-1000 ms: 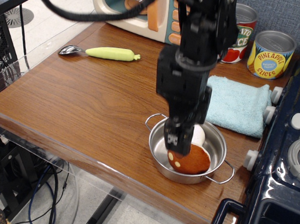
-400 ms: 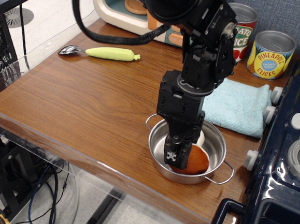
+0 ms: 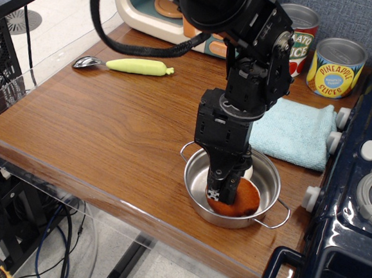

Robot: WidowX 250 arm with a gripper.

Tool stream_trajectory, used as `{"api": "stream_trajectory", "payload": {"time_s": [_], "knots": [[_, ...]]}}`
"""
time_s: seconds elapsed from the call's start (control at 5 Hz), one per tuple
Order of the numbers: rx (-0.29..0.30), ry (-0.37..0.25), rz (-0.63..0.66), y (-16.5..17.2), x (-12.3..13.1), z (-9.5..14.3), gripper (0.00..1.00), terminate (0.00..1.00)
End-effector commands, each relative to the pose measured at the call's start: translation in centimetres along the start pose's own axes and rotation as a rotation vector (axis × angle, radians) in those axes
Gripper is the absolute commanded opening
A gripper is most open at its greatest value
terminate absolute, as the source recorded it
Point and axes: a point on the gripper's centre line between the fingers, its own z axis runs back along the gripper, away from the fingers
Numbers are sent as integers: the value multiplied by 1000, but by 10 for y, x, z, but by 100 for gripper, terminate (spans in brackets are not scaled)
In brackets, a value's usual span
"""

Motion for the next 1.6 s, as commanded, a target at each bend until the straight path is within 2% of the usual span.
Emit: {"api": "stream_trajectory", "payload": {"time_s": [0.0, 0.2, 0.4, 0.6, 0.8, 1.2, 1.4], "knots": [[-91, 31, 51, -1, 14, 52, 0, 0], [-117, 67, 110, -6, 25, 75, 0, 0], [-151, 84, 204, -29, 45, 93, 0, 0], [-140, 63, 265, -58, 60, 84, 0, 0], [-122, 13, 290, -86, 65, 70, 0, 0], [-156, 6, 343, -132, 80, 60, 0, 0], [-148, -2, 357, -146, 87, 51, 0, 0]]}}
